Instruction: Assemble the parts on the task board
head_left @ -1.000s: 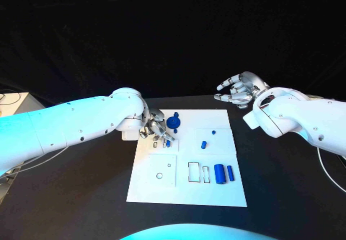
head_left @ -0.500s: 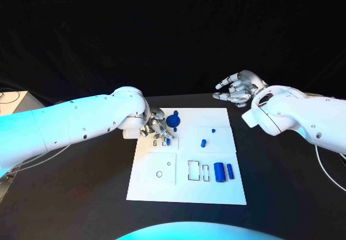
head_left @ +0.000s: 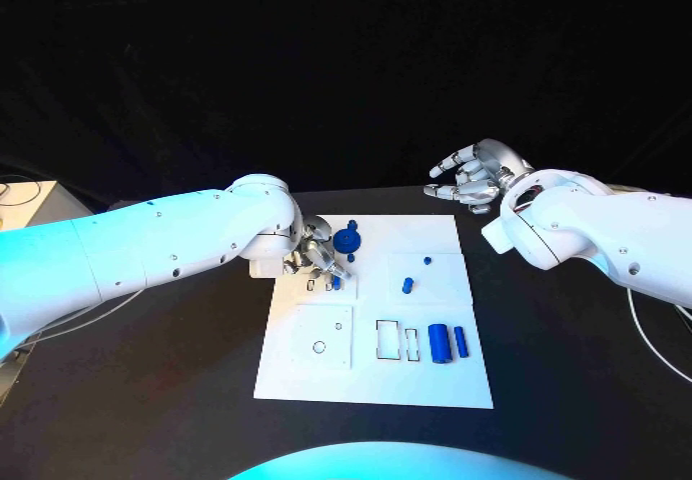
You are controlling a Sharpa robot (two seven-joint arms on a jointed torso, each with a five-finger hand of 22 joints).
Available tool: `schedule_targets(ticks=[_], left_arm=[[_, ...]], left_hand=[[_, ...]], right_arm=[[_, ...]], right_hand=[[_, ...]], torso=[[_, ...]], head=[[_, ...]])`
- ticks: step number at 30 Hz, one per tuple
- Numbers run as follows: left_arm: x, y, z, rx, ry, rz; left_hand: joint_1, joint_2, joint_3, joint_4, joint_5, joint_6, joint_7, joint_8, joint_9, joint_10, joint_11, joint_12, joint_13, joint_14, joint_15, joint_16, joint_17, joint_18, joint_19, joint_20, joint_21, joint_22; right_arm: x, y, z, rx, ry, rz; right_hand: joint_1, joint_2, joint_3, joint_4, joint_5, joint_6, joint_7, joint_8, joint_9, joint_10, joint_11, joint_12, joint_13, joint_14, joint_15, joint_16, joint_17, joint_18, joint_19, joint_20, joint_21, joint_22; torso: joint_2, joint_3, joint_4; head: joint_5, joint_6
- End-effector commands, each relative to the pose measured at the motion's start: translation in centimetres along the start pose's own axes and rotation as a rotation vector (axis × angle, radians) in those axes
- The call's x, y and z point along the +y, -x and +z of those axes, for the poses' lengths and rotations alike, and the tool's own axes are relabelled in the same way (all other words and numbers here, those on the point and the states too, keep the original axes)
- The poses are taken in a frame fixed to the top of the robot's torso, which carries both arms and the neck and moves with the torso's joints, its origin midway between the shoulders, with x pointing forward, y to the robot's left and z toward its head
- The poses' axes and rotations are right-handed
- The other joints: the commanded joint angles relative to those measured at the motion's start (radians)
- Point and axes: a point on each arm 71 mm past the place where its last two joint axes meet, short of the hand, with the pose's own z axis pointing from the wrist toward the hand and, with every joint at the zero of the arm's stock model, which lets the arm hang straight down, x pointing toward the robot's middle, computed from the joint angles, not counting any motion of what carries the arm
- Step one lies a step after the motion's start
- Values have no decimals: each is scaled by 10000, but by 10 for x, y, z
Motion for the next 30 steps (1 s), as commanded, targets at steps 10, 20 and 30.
schedule_targets(ticks=[10, 20, 30], left_arm=[[-1, -1, 2, 220, -18, -81], [-1, -2, 3, 401, -30, -43], [-1, -3, 3, 579, -94, -171]], left_hand=[[291, 99, 178, -57, 32, -32, 1, -68, 82, -13, -6, 82, 51, 386, -17, 55, 752, -62, 55, -8, 61, 41], [547, 96, 394, -130, 32, -50, -5, -97, 159, -50, -13, 108, 84, 385, -20, 67, 773, -63, 43, -7, 78, 60], [970, 68, 819, -361, 32, -54, -35, -143, 260, -94, -43, 117, 109, 382, -42, 77, 794, -63, 31, -16, 101, 87]], right_arm=[[0, -3, 0, 192, 15, -39], [-1, -2, 0, 209, -43, -52], [-2, -3, 1, 219, -68, -66]], right_hand=[[-123, 16, 58, -10, 70, -95, -12, 66, -17, -118, 0, -51, 202, 735, 58, -58, 1618, 125, -67, -14, -49, 105], [-123, 16, 58, -10, 70, -95, -12, 66, -17, -118, 0, -51, 202, 735, 58, -58, 1618, 125, -67, -14, -49, 105], [-130, 32, 71, -9, 69, -96, -12, 74, -17, -120, -2, -56, 195, 731, 57, -67, 1605, 128, -72, -15, -68, 96]], torso=[[13, 3, -26], [18, 5, -11], [14, 14, -15]], head=[[12, -43], [33, -115], [66, -172]])
